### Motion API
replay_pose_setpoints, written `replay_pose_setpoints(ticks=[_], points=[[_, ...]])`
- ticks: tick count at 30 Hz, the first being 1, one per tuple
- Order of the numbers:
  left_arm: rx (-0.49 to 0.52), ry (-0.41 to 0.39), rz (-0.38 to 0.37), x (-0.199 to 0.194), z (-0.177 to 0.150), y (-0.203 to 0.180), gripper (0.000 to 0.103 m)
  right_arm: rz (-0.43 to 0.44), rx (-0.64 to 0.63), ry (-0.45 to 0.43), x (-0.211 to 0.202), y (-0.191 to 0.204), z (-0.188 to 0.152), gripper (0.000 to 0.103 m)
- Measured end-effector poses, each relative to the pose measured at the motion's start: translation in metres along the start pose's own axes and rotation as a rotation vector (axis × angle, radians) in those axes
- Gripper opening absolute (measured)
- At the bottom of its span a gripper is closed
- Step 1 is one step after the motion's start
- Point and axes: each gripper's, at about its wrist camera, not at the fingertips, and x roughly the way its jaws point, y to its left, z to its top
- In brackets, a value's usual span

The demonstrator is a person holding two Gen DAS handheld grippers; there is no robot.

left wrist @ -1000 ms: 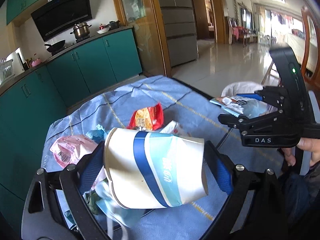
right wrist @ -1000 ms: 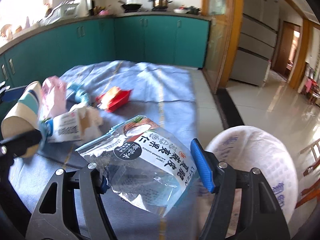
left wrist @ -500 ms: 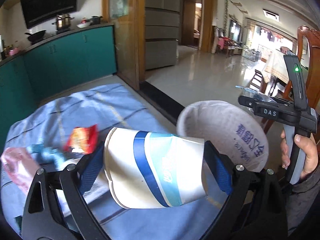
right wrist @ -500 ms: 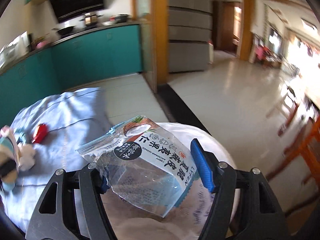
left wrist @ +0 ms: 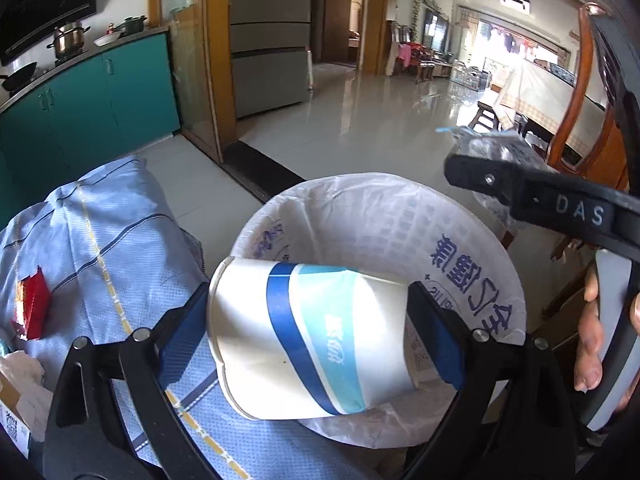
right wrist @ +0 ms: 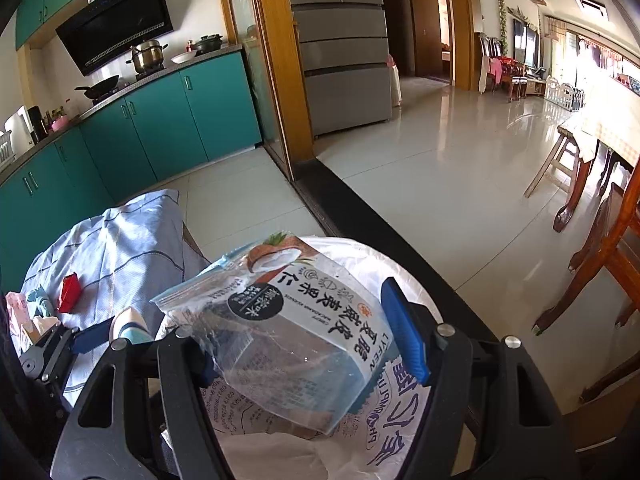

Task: Collect trash
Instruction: 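Carry the paper cup and snack bag over the bin and release them, then grasp the dark green snack bag with the left gripper while the right grasps the blue face mask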

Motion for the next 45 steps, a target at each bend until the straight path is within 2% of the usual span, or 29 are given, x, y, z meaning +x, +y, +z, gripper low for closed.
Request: replay_pose_setpoints(ticks=[3, 7, 9, 11, 14, 17, 19, 20, 22, 24, 26, 30, 35, 38, 41, 45], points=[[-0.074, -0.026, -0.013, -0.012, 0.002, 0.019, 0.099, 0.0, -0.011, 0.011, 0.003, 0.004, 0.0, 0.068], [-0.151, -0.042, -0.089, -0.022, 0.003, 0.035, 0.099, -0.002, -0.019, 0.015, 0.005, 0.01, -0.002, 0.068], [-0.158, -0.026, -0.119, -0.019, 0.001, 0.033, 0.099, -0.004, -0.013, 0.02, 0.006, 0.01, -0.002, 0.068], [-0.129, -0.012, -0.104, -0.018, 0.0, 0.029, 0.099, -0.001, -0.008, 0.026, 0.008, 0.01, -0.002, 0.068], [-0.104, -0.056, -0.031, -0.027, 0.0, 0.029, 0.099, -0.004, -0.01, 0.03, 0.008, 0.008, -0.003, 0.068], [-0.103, -0.133, 0.097, -0.047, -0.001, 0.037, 0.099, 0.001, -0.01, 0.04, 0.01, 0.008, -0.004, 0.069], [-0.106, -0.162, 0.197, -0.059, -0.002, 0.042, 0.099, 0.001, -0.015, 0.046, 0.012, 0.009, -0.004, 0.077], [-0.114, -0.17, 0.271, -0.065, -0.003, 0.047, 0.099, 0.001, -0.016, 0.043, 0.011, 0.01, -0.005, 0.082], [-0.132, -0.161, 0.397, -0.072, -0.006, 0.057, 0.099, 0.0, -0.022, 0.036, 0.01, 0.013, -0.005, 0.088], [-0.144, -0.137, 0.49, -0.077, -0.007, 0.069, 0.099, 0.001, -0.028, 0.028, 0.009, 0.016, -0.005, 0.091], [-0.159, -0.113, 0.551, -0.082, -0.007, 0.082, 0.099, 0.014, -0.026, 0.028, 0.01, 0.019, -0.005, 0.091], [-0.19, -0.074, 0.631, -0.104, -0.015, 0.116, 0.099, 0.073, -0.037, 0.038, 0.011, 0.037, -0.004, 0.092], [-0.217, -0.085, 0.739, -0.15, -0.035, 0.164, 0.099, 0.2, -0.16, 0.076, 0.014, 0.096, -0.011, 0.092], [-0.248, -0.075, 0.754, -0.175, -0.052, 0.194, 0.099, 0.271, -0.275, 0.1, 0.013, 0.14, -0.022, 0.092], [-0.3, -0.063, 0.786, -0.195, -0.069, 0.227, 0.099, 0.399, -0.412, 0.11, 0.004, 0.192, -0.039, 0.092], [-0.404, -0.027, 0.842, -0.217, -0.094, 0.271, 0.099, 0.557, -0.527, 0.116, -0.012, 0.24, -0.057, 0.092]])
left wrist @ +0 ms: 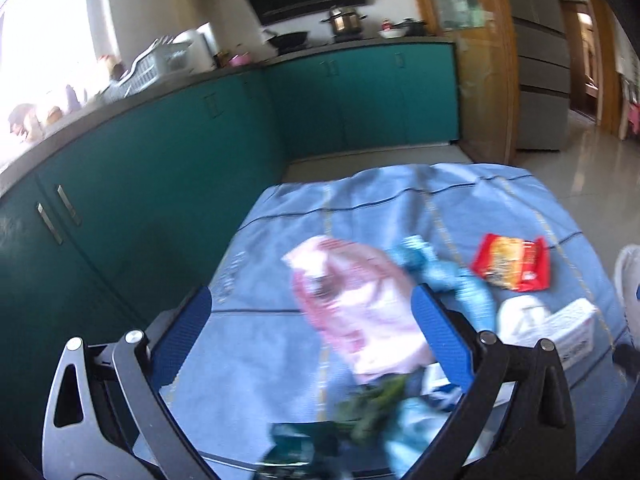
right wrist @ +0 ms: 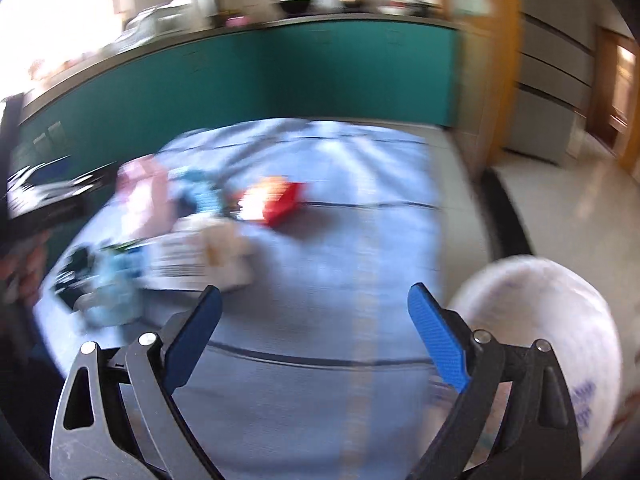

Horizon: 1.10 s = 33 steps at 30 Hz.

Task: Collect trash
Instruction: 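Grasp the dark green snack bag with the left gripper while the right grasps the blue face mask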

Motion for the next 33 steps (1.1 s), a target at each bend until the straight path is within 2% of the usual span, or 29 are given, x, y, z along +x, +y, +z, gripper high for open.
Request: replay_pose_setpoints(ticks=[3, 5, 8, 10, 12, 16, 20, 22, 23, 24, 28, 30, 33], points=[[-0.073, 0.044, -0.049, 0.007, -0.006, 0.036, 0.099, 0.078, -0.095, -0.047, -0.003, 0.033, 0.004, 0.092], [-0.1, 0.057, -0.089, 0.007, -0.012, 0.054, 0.099, 0.161, -0.15, -0.082, -0.008, 0.053, 0.005, 0.092], [-0.116, 0.074, -0.104, 0.007, -0.022, 0.072, 0.099, 0.288, -0.218, -0.071, -0.007, 0.085, 0.001, 0.092], [-0.123, 0.09, -0.137, 0.006, -0.03, 0.077, 0.099, 0.294, -0.26, -0.026, 0.007, 0.105, -0.004, 0.092], [-0.138, 0.12, -0.202, 0.006, -0.038, 0.08, 0.099, 0.283, -0.28, 0.013, 0.022, 0.121, -0.008, 0.092], [-0.148, 0.163, -0.269, 0.007, -0.056, 0.085, 0.099, 0.291, -0.27, 0.06, 0.046, 0.14, -0.011, 0.092], [-0.171, 0.201, -0.326, 0.014, -0.065, 0.09, 0.099, 0.229, -0.256, 0.083, 0.068, 0.15, -0.006, 0.092], [-0.166, 0.208, -0.349, 0.014, -0.068, 0.09, 0.099, 0.219, -0.239, 0.099, 0.077, 0.15, -0.006, 0.075], [-0.16, 0.206, -0.357, 0.012, -0.069, 0.089, 0.099, 0.222, -0.219, 0.133, 0.085, 0.148, -0.006, 0.05], [-0.153, 0.202, -0.368, 0.011, -0.07, 0.088, 0.099, 0.227, -0.204, 0.15, 0.09, 0.145, -0.006, 0.042], [-0.112, 0.183, -0.431, 0.004, -0.071, 0.08, 0.099, 0.263, -0.132, 0.116, 0.08, 0.125, -0.001, 0.038], [-0.073, 0.197, -0.474, 0.002, -0.073, 0.072, 0.099, 0.279, -0.095, 0.053, 0.063, 0.111, 0.006, 0.038], [0.022, 0.229, -0.47, 0.002, -0.076, 0.052, 0.099, 0.284, -0.043, -0.05, 0.036, 0.085, 0.015, 0.038]])
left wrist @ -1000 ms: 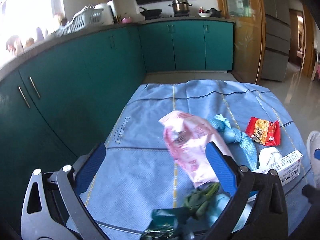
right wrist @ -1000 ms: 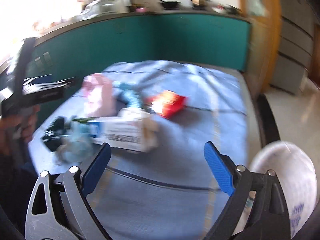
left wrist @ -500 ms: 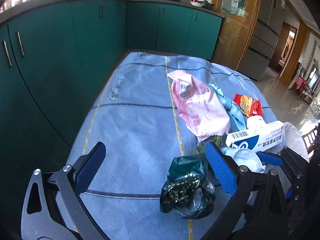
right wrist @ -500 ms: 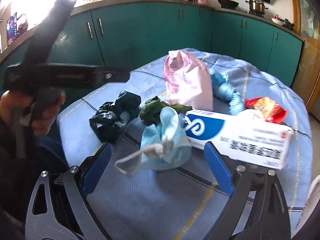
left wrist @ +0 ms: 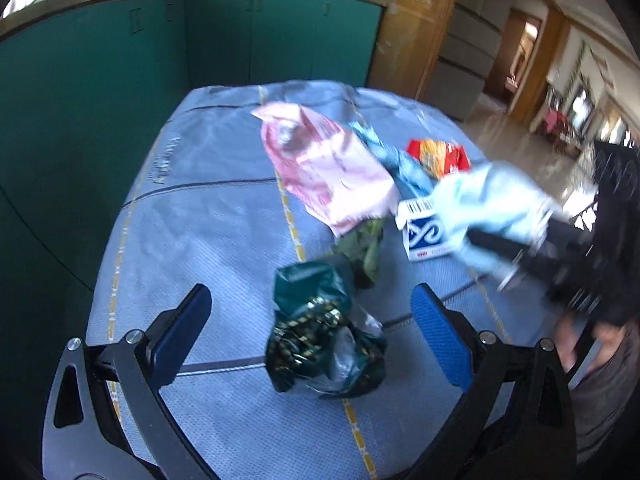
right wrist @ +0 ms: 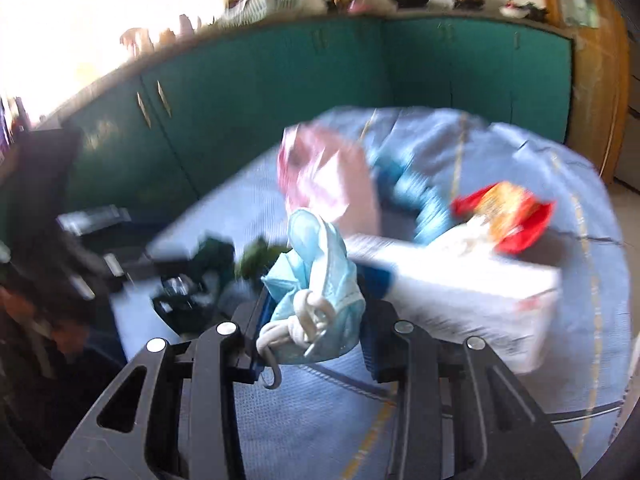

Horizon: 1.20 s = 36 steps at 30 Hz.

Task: Collect trash
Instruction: 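Grasp the dark green snack bag with the left gripper while the right grasps the blue face mask, then carry the green bag and mask over the bin and open both grippers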

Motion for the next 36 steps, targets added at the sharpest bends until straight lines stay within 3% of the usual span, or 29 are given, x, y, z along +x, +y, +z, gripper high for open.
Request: replay_pose_setpoints(ticks=[6, 10, 13, 16, 20, 27, 32, 36], points=[[0.069, 0.082, 0.065, 0.02, -0.002, -0.019, 0.098, -0.123, 0.089, -0.114, -0.045, -0.042, 0.008, 0.038], [0.068, 0.118, 0.057, 0.028, -0.002, -0.023, 0.067, -0.229, 0.158, -0.112, -0.057, -0.073, 0.008, 0.038], [0.051, 0.129, 0.068, 0.032, -0.002, -0.021, 0.061, -0.321, 0.184, -0.091, -0.061, -0.088, 0.003, 0.038], [0.019, 0.072, 0.072, 0.022, 0.002, -0.017, 0.06, -0.354, 0.205, -0.075, -0.061, -0.094, -0.007, 0.038], [0.007, -0.073, 0.076, -0.001, 0.01, -0.021, 0.06, -0.374, 0.213, -0.069, -0.068, -0.094, -0.014, 0.038], [-0.003, -0.291, 0.079, -0.033, 0.029, -0.056, 0.061, -0.398, 0.169, -0.061, -0.069, -0.084, -0.016, 0.038], [0.053, -0.331, 0.103, -0.027, 0.039, -0.108, 0.061, -0.437, 0.17, -0.071, -0.08, -0.091, -0.02, 0.038], [0.164, -0.351, 0.101, -0.02, 0.043, -0.159, 0.061, -0.49, 0.199, -0.088, -0.101, -0.108, -0.028, 0.038]])
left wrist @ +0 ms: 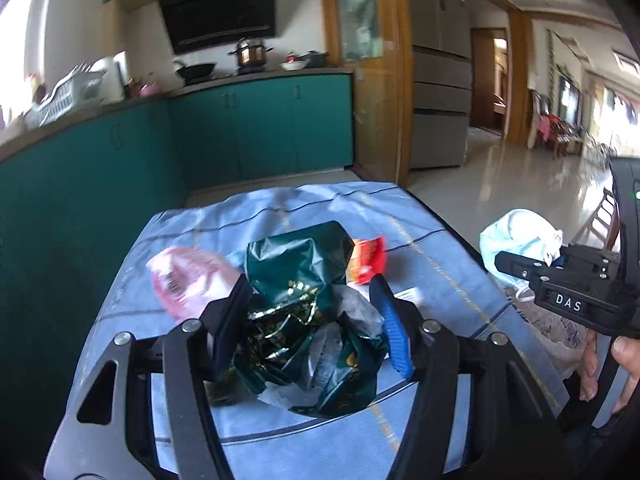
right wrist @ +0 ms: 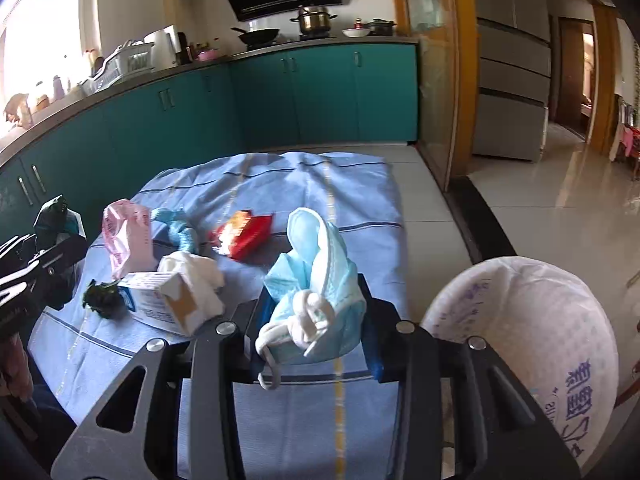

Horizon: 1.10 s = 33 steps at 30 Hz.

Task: Collect trash
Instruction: 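Carry the green bag and mask over the bin and open both grippers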

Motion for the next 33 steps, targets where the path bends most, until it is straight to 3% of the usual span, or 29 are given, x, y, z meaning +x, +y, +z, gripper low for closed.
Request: replay_pose_setpoints(ticks=[5, 11, 15, 27, 33], points=[[0.13, -0.024, -0.045, 0.012, 0.021, -0.061, 0.061, -0.077, 0.079, -0.033, -0.021, -0.047, -0.002, 0.038], [0.238, -0.019, -0.202, 0.026, 0.043, -0.132, 0.061, -0.168, 0.206, -0.086, -0.053, -0.114, -0.005, 0.038], [0.323, -0.054, -0.257, 0.036, 0.047, -0.177, 0.061, -0.224, 0.29, -0.088, -0.066, -0.15, -0.014, 0.039], [0.231, 0.117, -0.44, 0.084, 0.009, -0.246, 0.061, -0.309, 0.344, -0.005, -0.056, -0.175, -0.035, 0.039], [0.277, 0.135, -0.422, 0.092, -0.007, -0.267, 0.062, -0.31, 0.353, 0.01, -0.057, -0.181, -0.039, 0.039]])
